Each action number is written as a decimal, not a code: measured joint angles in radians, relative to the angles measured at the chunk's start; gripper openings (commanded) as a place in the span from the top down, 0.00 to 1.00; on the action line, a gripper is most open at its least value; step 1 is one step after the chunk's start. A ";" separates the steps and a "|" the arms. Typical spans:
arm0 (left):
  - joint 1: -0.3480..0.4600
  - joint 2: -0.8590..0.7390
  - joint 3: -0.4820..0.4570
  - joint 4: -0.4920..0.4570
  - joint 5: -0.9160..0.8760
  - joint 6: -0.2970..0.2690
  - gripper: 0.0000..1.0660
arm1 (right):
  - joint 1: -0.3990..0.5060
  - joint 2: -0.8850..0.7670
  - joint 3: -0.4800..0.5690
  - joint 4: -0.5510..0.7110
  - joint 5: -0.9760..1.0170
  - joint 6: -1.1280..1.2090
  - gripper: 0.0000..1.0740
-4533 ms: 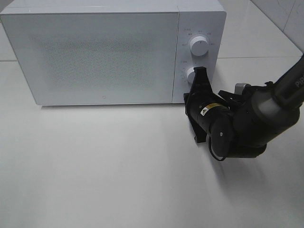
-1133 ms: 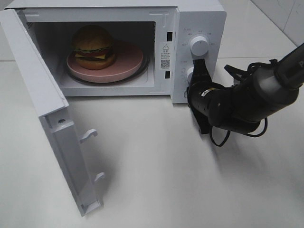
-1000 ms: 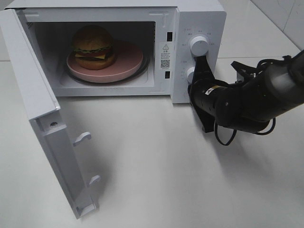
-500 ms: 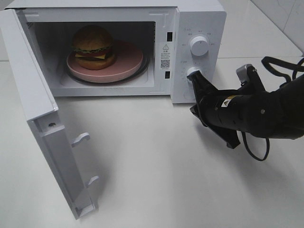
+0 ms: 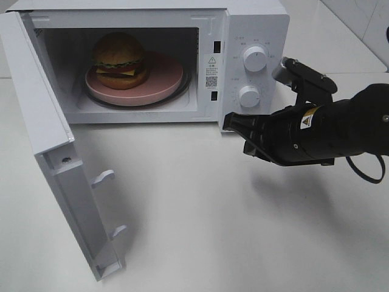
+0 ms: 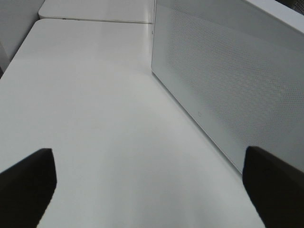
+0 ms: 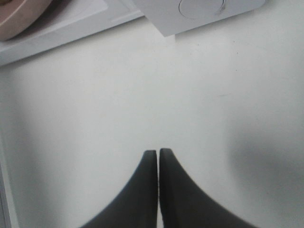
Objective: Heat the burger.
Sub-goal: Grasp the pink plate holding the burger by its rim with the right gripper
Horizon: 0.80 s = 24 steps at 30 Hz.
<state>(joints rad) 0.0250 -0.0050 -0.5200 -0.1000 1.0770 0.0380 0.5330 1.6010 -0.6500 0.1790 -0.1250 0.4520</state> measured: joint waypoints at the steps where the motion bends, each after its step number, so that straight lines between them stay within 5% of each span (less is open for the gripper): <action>1: 0.000 0.000 0.000 0.000 0.000 0.000 0.06 | 0.000 0.000 0.000 0.000 0.000 0.000 1.00; 14: 0.000 0.000 0.000 0.000 0.000 0.000 0.06 | 0.000 -0.047 -0.108 -0.003 0.404 -0.327 0.98; 24: 0.000 0.000 0.000 0.000 0.000 0.000 0.06 | 0.000 -0.047 -0.224 -0.033 0.654 -0.877 0.96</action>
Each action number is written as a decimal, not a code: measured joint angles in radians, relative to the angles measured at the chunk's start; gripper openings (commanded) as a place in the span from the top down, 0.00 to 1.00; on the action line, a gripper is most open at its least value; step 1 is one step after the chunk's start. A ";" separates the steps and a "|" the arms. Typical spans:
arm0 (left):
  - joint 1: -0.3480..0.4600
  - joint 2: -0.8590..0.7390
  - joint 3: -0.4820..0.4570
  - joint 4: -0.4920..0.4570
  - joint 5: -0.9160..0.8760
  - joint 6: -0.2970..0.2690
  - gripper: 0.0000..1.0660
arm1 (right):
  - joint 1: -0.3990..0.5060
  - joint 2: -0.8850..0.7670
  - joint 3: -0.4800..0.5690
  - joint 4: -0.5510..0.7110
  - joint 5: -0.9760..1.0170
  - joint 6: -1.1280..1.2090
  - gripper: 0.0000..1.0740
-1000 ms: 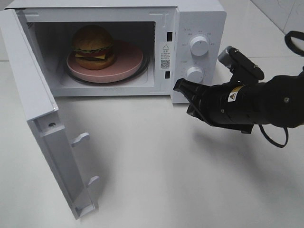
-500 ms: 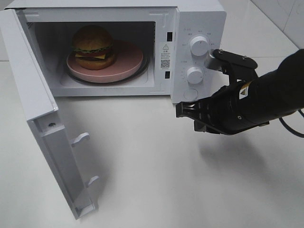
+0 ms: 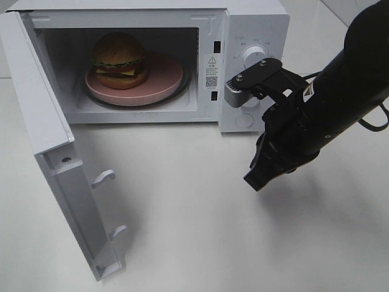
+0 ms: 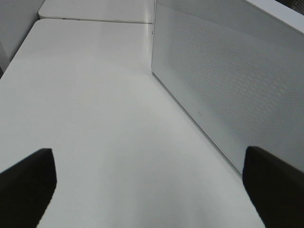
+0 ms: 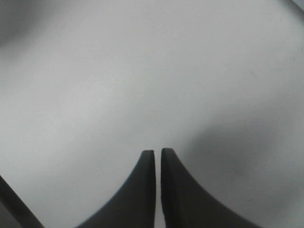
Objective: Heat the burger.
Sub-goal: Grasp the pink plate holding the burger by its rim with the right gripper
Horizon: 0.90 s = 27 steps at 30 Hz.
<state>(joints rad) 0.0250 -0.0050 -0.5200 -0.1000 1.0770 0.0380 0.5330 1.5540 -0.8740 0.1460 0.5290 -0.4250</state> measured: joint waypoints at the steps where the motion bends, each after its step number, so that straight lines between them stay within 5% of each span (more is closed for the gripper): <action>1: 0.000 0.000 0.000 0.000 0.000 0.000 0.06 | 0.000 0.000 0.000 0.000 0.000 0.000 0.96; 6: 0.000 0.000 0.000 0.000 0.000 0.000 0.06 | 0.000 0.000 -0.054 -0.078 0.037 -0.458 0.93; 14: 0.000 0.000 0.000 0.000 0.000 0.000 0.06 | 0.001 0.000 -0.068 -0.177 -0.025 -0.670 0.78; 16: 0.000 0.000 0.000 0.000 0.000 0.000 0.06 | 0.025 0.000 -0.068 -0.292 -0.100 -0.687 0.57; 17: 0.000 0.000 0.000 0.000 0.000 0.000 0.06 | 0.025 0.000 -0.068 -0.292 -0.100 -0.687 0.57; 19: 0.000 0.000 0.000 0.000 0.000 0.000 0.06 | 0.053 0.001 -0.073 -0.354 -0.175 -0.673 0.40; 22: 0.000 0.000 0.000 0.000 0.000 0.000 0.06 | 0.063 0.002 -0.080 -0.371 -0.192 -0.666 0.35; 24: 0.000 0.000 0.000 0.000 0.000 0.000 0.06 | 0.090 0.027 -0.130 -0.418 -0.238 -0.612 0.23; 27: 0.000 0.000 0.000 0.000 0.000 0.000 0.06 | 0.097 0.041 -0.148 -0.425 -0.244 -0.597 0.21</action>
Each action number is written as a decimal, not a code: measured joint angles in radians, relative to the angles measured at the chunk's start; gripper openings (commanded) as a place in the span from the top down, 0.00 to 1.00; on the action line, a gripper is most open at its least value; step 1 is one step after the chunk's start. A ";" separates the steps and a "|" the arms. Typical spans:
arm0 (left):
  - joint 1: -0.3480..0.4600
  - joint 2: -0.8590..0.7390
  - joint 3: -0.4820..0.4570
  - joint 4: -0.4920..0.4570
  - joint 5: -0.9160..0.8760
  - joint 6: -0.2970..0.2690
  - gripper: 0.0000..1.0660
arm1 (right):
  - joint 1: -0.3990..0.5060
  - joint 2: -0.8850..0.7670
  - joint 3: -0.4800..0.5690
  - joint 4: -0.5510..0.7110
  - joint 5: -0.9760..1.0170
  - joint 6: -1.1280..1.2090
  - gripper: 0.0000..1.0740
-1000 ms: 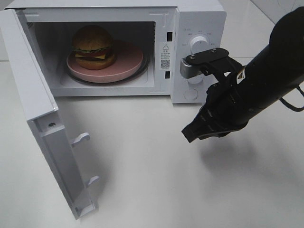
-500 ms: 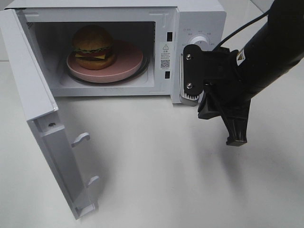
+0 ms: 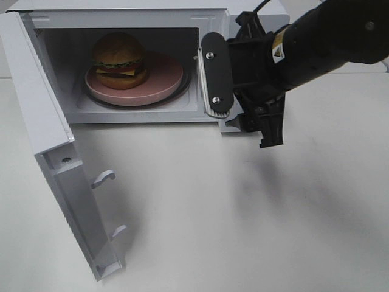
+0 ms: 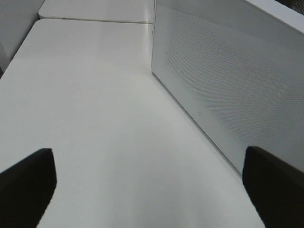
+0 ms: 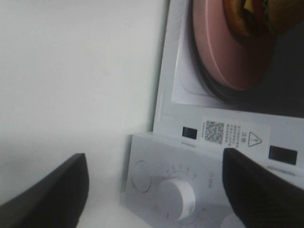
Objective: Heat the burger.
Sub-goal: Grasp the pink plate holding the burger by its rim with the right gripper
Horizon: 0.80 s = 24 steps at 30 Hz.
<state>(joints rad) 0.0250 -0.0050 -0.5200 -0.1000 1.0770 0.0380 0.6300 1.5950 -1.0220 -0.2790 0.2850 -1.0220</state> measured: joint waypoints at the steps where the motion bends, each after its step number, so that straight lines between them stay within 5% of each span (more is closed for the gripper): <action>1: 0.000 0.000 0.000 0.000 0.000 0.000 0.06 | 0.010 0.033 -0.032 -0.009 -0.005 0.015 0.21; 24: 0.000 0.000 0.000 0.000 0.000 0.000 0.06 | 0.034 0.453 -0.419 -0.043 -0.036 0.046 0.22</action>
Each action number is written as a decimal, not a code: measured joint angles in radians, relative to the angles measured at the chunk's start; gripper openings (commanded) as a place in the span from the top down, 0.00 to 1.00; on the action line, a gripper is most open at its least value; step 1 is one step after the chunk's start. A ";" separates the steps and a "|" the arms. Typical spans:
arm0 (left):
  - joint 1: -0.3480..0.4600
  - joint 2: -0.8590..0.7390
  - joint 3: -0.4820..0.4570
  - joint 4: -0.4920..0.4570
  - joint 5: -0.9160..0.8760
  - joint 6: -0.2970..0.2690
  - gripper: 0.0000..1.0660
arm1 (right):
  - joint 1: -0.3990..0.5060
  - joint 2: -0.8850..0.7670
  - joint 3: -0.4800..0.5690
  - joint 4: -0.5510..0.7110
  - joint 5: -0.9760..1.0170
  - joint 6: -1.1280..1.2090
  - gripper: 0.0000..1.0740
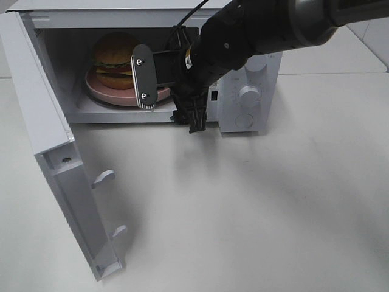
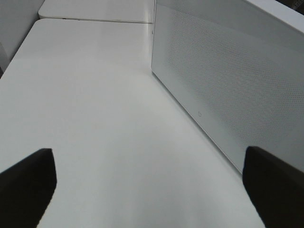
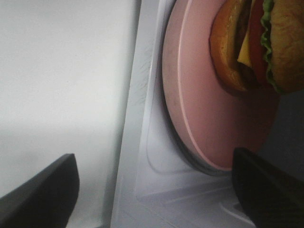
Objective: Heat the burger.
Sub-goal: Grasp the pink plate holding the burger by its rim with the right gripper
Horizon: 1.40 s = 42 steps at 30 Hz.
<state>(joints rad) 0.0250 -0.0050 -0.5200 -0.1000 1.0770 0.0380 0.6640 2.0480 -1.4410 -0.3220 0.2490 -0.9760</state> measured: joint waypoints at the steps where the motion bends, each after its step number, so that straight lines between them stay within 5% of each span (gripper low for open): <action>1: 0.000 0.000 0.000 0.000 0.000 0.000 0.06 | 0.000 0.000 0.000 0.000 0.000 0.000 0.22; 30: 0.000 0.000 0.000 0.000 0.000 0.000 0.06 | -0.006 0.362 -0.428 0.003 -0.013 0.003 0.27; 38: 0.000 0.000 0.000 0.000 0.000 0.000 0.06 | -0.012 0.391 -0.442 0.043 0.006 0.006 0.35; 41: 0.000 0.000 0.000 0.000 0.000 0.000 0.06 | -0.013 0.394 -0.443 0.054 0.007 0.006 0.44; 42: 0.000 0.000 0.000 0.000 0.000 0.000 0.06 | -0.013 0.395 -0.443 0.062 0.017 0.006 0.56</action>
<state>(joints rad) 0.0250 -0.0050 -0.5200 -0.1000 1.0770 0.0380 0.6510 2.4430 -1.8840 -0.2600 0.2660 -0.9700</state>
